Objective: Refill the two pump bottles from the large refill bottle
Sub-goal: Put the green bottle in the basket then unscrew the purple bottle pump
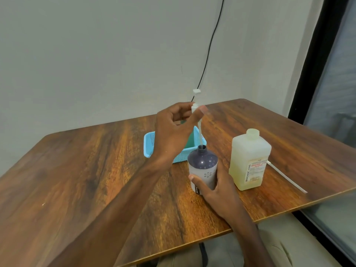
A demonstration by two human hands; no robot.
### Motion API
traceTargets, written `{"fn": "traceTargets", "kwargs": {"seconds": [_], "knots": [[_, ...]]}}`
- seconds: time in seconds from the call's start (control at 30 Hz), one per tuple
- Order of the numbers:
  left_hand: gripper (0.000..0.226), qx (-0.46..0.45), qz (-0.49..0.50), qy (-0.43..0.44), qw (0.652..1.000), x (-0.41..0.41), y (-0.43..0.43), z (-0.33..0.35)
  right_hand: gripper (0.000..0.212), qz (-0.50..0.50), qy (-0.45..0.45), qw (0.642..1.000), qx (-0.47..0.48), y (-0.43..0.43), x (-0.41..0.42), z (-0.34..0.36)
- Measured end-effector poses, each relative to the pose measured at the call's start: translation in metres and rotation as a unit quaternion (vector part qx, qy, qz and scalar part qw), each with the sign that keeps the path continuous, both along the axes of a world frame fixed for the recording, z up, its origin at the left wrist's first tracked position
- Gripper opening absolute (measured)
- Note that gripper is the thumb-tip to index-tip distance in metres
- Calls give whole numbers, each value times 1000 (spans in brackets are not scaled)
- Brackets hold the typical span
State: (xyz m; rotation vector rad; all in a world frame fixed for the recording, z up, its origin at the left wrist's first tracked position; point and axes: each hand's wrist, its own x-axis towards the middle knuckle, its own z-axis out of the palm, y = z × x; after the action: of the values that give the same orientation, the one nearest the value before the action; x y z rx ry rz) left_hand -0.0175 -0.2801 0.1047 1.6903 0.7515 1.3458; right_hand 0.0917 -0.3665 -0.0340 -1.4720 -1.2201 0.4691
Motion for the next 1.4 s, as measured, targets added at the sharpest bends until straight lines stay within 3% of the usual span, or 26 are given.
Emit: {"fn": "traceTargets", "kwargs": {"seconds": [0.33,0.47,0.6,0.7,0.93,1.03,1.13,1.4], "knots": [[29,86,87,31,992,2,-3,3,80,-4,-8,1000,1,1,0,-3],[27,69,87,-46,993,1,-5,10,77,-3,-3,1000,-8,1,0,-2],[27,134,197,-80,968,-11,2,23,78,-8,-4,1000,-10,0,1,-3],[26,168,222,-22,960,-22,2,21,78,-8,-5,1000,-11,1,1,-3],[28,120,179,190,958,-49,6,-58,81,-3,-7,1000,-2,-1,-1,2],[24,130,158,257,945,-59,4,-100,79,-6,-6,1000,-3,-1,-2,2],[36,116,153,351,917,-64,9,-129,82,-11,-10,1000,-2,0,-2,0],[40,113,171,433,878,-58,6,-136,85,-21,-20,999,-14,1,-2,-3]]}}
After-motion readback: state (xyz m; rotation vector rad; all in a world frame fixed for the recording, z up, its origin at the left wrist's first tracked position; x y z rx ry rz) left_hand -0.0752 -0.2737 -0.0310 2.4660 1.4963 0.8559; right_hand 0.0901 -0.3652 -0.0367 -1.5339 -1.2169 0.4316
